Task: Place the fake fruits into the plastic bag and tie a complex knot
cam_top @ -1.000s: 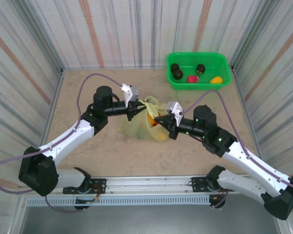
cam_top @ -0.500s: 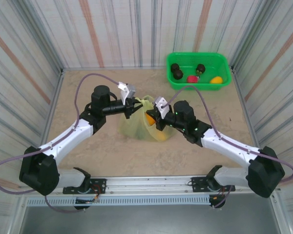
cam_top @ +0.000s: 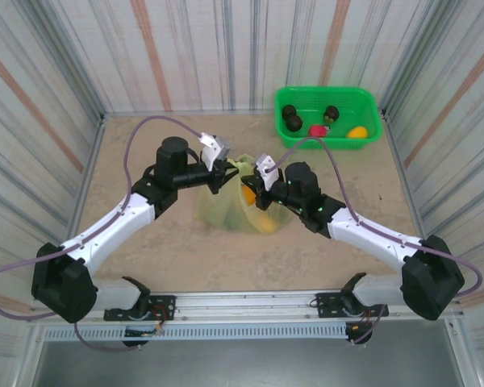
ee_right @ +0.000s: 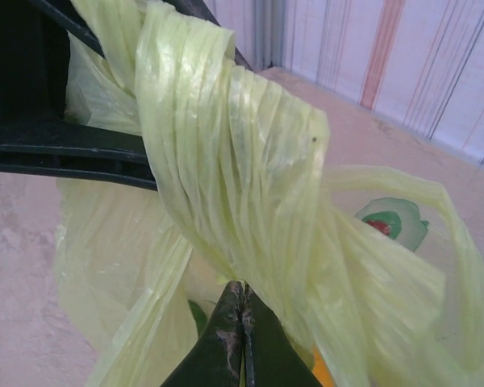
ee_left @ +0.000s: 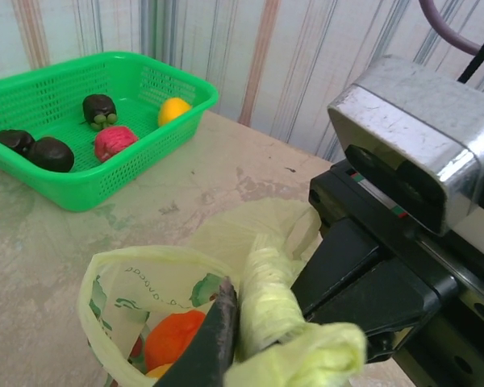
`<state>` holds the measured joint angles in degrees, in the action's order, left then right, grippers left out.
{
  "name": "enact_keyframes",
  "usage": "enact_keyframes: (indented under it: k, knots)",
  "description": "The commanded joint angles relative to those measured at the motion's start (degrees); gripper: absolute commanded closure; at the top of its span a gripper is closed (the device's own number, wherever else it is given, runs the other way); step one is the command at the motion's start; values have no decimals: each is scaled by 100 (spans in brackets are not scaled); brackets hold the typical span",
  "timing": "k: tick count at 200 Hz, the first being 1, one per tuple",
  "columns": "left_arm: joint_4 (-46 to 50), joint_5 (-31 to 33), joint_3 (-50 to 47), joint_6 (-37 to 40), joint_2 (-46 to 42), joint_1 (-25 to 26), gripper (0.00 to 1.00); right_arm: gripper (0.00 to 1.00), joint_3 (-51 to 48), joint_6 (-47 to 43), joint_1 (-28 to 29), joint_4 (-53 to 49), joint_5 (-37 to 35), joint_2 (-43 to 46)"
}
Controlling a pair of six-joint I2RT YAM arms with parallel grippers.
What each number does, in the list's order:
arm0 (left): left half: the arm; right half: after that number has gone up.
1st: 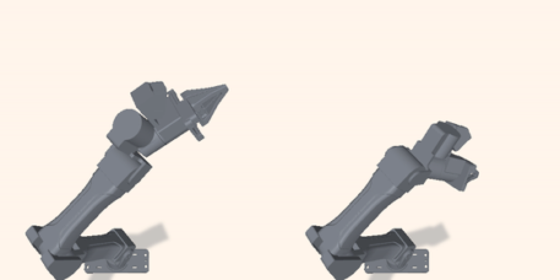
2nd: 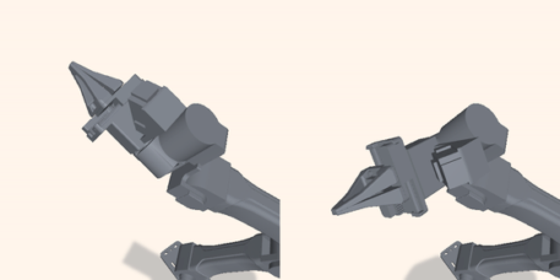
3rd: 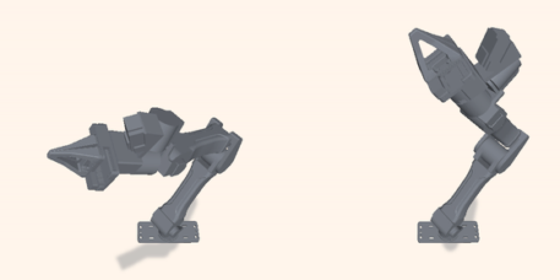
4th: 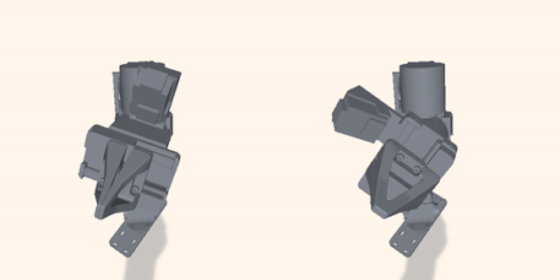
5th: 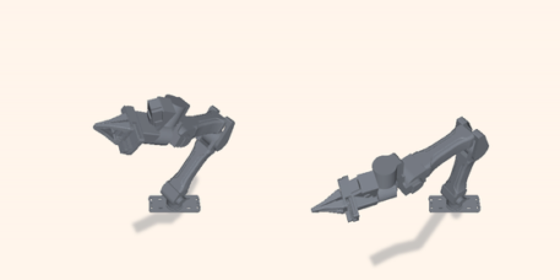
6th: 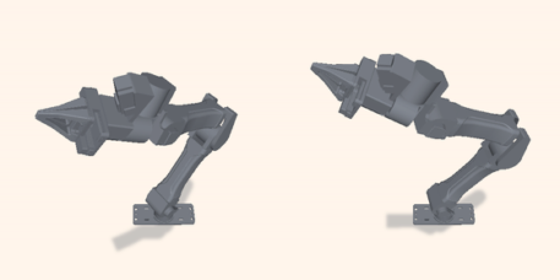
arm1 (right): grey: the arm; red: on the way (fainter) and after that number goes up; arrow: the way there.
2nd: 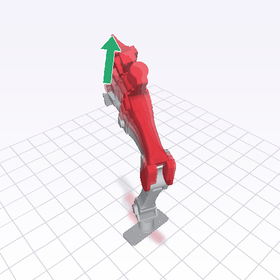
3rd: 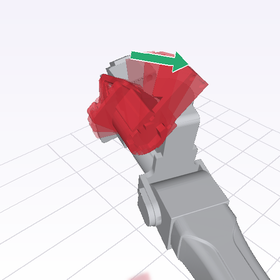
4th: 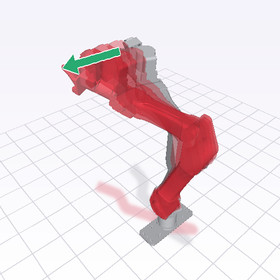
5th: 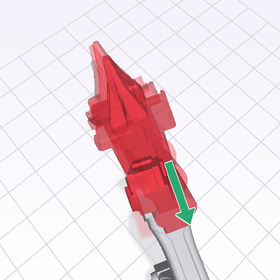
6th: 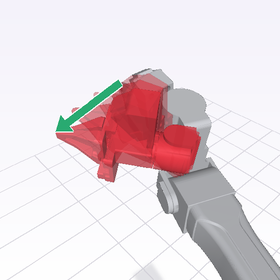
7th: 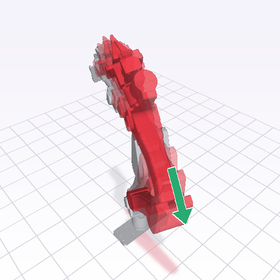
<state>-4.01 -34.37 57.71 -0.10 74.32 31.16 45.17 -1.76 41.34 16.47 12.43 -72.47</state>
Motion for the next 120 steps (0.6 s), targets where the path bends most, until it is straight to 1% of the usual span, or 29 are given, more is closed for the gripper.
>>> enact_keyframes:
  k: [1, 24, 50, 66, 79, 103, 120]
  knots:
    - [312, 119, 231, 131, -14, 27, 85, 100, -158, 176, -89, 21, 79, 125]
    - [616, 86, 374, 302, -19, 31, 76, 100, -172, 211, -133, 10, 110, 158]
    - [956, 208, 518, 552, -58, 27, 76, 100, -157, 238, -173, -30, 193, 195]
    - [1219, 222, 616, 854, -49, 36, 81, 100, -146, 251, -203, -59, 214, 198]
    - [1462, 350, 701, 1045, -70, 53, 81, 100, -147, 266, -220, -56, 236, 212]
    - [1493, 466, 616, 1267, -212, 55, 75, 100, -121, 266, -223, -91, 277, 207]
    - [1423, 337, 531, 1434, -300, 54, 70, 100, -105, 276, -230, -100, 321, 202]
